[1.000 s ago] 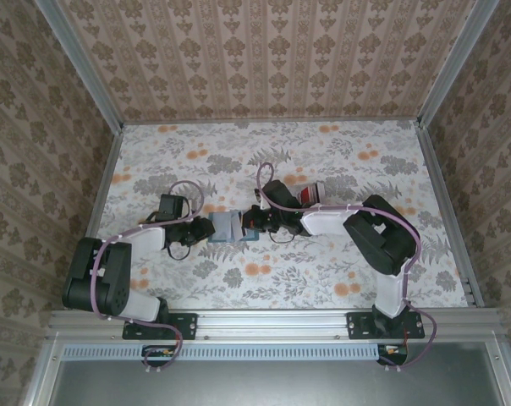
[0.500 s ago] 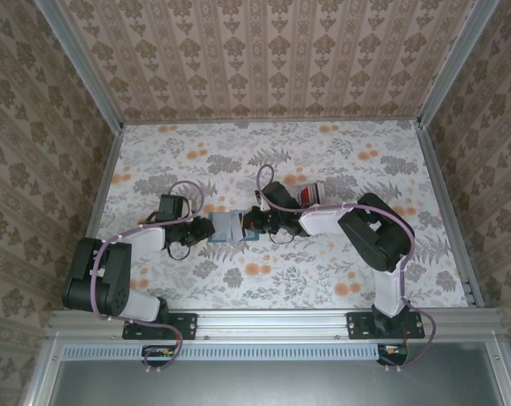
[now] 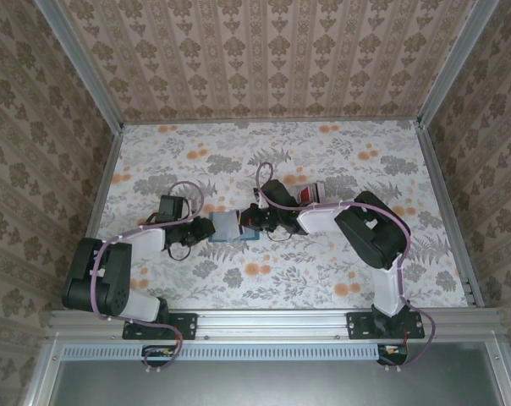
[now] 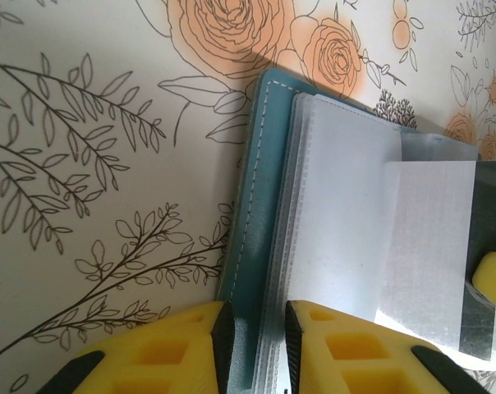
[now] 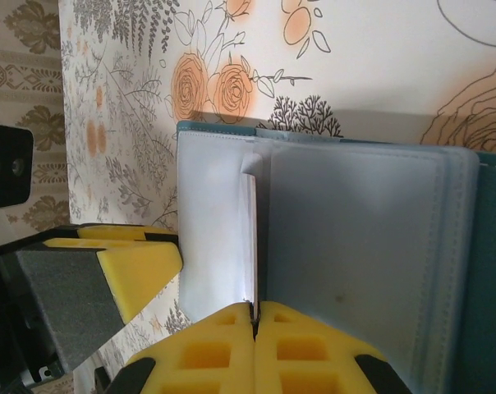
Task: Put the credit cards into the card holder
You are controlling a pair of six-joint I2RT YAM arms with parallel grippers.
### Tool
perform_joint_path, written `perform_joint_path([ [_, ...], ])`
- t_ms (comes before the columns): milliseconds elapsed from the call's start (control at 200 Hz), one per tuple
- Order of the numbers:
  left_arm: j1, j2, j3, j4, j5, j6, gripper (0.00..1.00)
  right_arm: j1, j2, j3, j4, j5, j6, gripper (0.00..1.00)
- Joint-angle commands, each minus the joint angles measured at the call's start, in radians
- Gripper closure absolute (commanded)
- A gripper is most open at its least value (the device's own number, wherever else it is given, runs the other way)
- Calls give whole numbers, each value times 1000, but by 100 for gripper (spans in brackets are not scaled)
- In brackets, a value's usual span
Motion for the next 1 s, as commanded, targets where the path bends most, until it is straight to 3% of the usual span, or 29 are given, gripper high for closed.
perform_joint_path([
  [0, -15, 20, -34, -29, -8, -17, 73, -4, 33, 25, 4, -10, 9, 98],
  [580, -33, 21, -31, -24, -12, -28, 77, -9, 49, -44, 131, 86, 60, 98],
  [995, -41, 28, -13, -31, -14, -29, 80, 15, 60, -13, 64, 111, -1, 98],
])
